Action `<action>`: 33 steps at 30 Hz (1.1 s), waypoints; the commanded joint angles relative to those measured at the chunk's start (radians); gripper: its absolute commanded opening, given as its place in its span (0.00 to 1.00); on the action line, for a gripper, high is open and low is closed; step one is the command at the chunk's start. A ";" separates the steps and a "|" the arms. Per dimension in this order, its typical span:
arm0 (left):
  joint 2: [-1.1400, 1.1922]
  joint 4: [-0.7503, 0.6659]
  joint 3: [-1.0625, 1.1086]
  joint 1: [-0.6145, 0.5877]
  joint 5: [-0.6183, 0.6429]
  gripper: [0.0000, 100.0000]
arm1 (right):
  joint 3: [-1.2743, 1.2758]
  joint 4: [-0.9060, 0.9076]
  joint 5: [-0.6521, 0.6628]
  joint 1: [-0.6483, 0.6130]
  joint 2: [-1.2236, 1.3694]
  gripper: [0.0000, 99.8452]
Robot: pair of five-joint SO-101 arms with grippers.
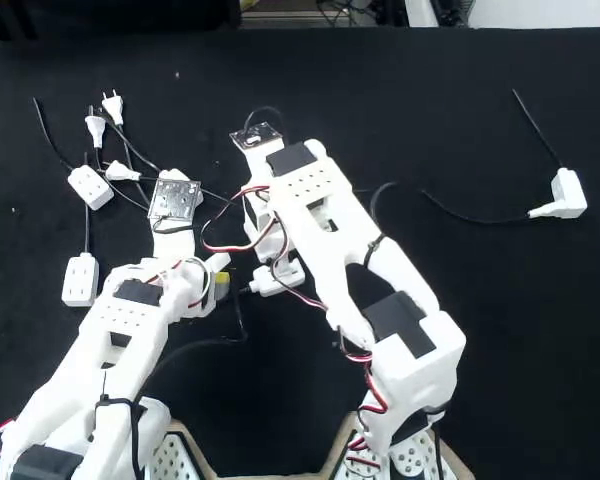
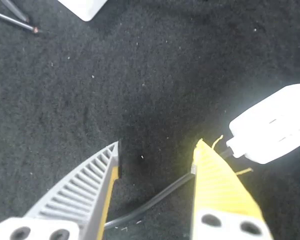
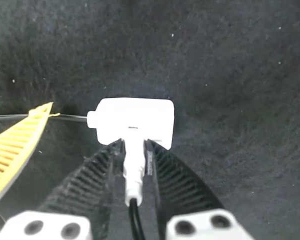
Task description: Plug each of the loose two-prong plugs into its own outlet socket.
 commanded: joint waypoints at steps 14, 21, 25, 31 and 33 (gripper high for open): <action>-0.029 -0.012 -0.007 0.004 0.005 0.24 | 0.005 0.008 0.002 -0.006 -0.016 0.01; -0.029 -0.012 -0.007 0.004 0.005 0.24 | 0.007 0.011 0.002 -0.006 -0.018 0.01; -0.029 -0.012 -0.007 0.004 0.005 0.24 | 0.007 0.011 0.002 -0.005 -0.018 0.01; -0.029 -0.012 -0.007 0.004 0.005 0.24 | 0.007 0.012 0.002 -0.005 -0.018 0.01; -0.029 -0.012 -0.007 0.004 0.005 0.24 | 0.007 0.012 0.011 -0.005 -0.018 0.01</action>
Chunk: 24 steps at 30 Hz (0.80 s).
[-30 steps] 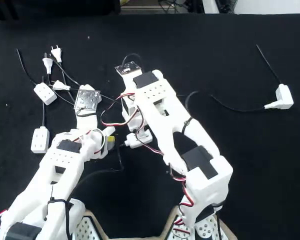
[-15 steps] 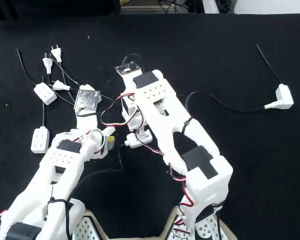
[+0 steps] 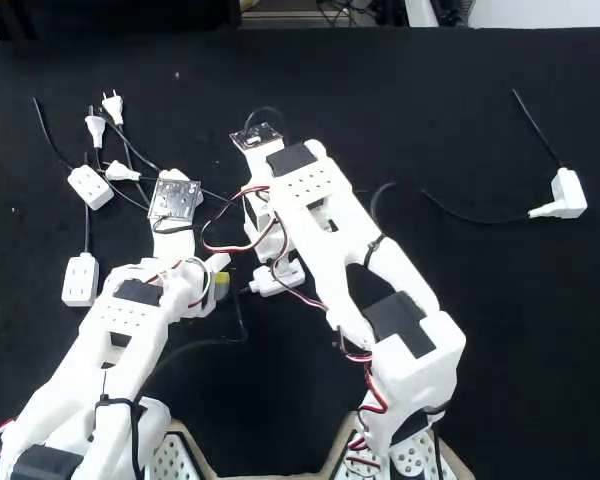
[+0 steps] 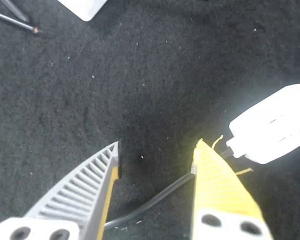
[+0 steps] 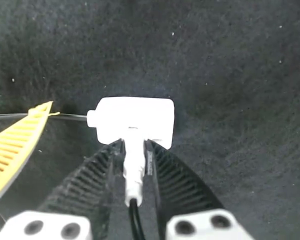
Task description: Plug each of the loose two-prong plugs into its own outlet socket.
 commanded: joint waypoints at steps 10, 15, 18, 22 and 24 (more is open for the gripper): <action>-0.029 -0.012 -0.007 0.004 0.005 0.24 | 0.010 0.012 0.043 0.031 -0.018 0.01; -0.029 -0.012 -0.008 0.005 0.005 0.24 | 0.016 0.012 0.043 0.034 -0.018 0.01; -0.029 -0.012 -0.008 0.002 0.005 0.24 | 0.016 0.012 0.043 0.040 -0.018 0.01; -0.029 -0.012 -0.008 0.002 0.005 0.24 | 0.018 0.015 0.044 0.057 -0.051 0.01; -0.029 -0.012 -0.008 0.004 0.005 0.24 | 0.018 0.038 0.066 0.064 -0.090 0.01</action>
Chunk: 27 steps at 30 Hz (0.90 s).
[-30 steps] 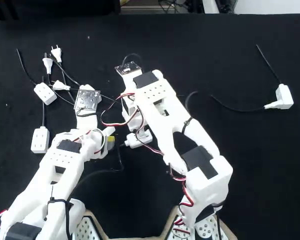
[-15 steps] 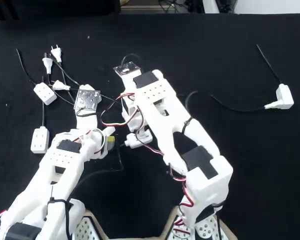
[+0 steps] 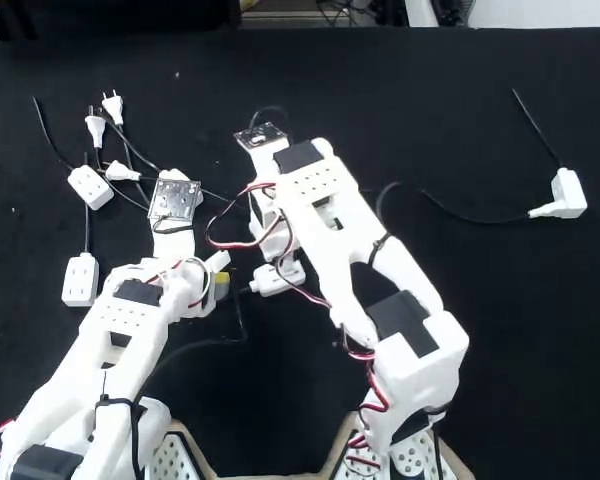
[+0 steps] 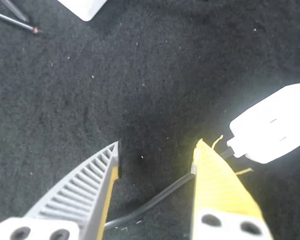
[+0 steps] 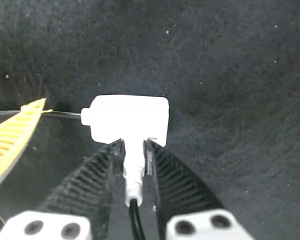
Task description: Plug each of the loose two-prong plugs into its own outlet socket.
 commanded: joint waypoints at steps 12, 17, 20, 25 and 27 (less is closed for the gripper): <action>-0.029 -0.012 -0.008 0.001 0.005 0.24 | 0.007 0.052 0.048 0.044 -0.139 0.01; -0.029 -0.012 -0.008 0.002 0.005 0.24 | 0.007 0.029 0.109 0.107 -0.139 0.01; -0.029 -0.012 -0.008 0.005 0.005 0.24 | 0.007 0.021 0.130 0.135 -0.137 0.01; -0.029 -0.012 -0.008 0.007 0.005 0.24 | 0.008 0.009 0.123 0.130 -0.137 0.01; -0.029 -0.012 -0.008 0.005 0.005 0.24 | 0.030 -0.025 0.123 0.130 -0.137 0.01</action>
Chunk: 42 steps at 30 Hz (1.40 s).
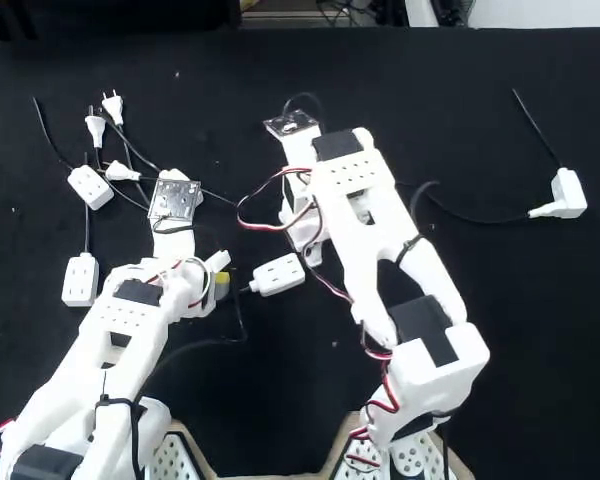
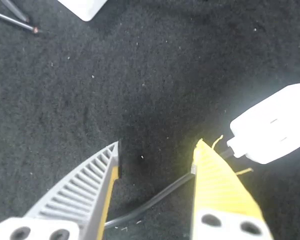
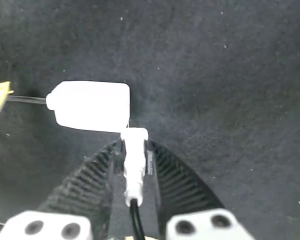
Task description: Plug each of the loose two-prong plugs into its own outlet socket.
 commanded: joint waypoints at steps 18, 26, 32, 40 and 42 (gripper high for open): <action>-0.029 -0.012 -0.008 0.005 0.005 0.24 | 0.104 -0.149 0.002 0.012 -0.064 0.01; -0.029 -0.012 -0.008 0.007 0.005 0.24 | 0.084 -0.095 0.002 0.006 -0.073 0.01; -0.029 -0.012 -0.008 0.007 0.005 0.24 | -0.016 0.003 -0.028 -0.054 -0.065 0.01; -0.029 -0.012 -0.008 0.007 0.005 0.24 | -0.027 0.000 -0.094 -0.097 -0.064 0.01; -0.029 -0.012 -0.008 0.007 0.005 0.24 | -0.025 0.000 -0.095 -0.097 -0.064 0.01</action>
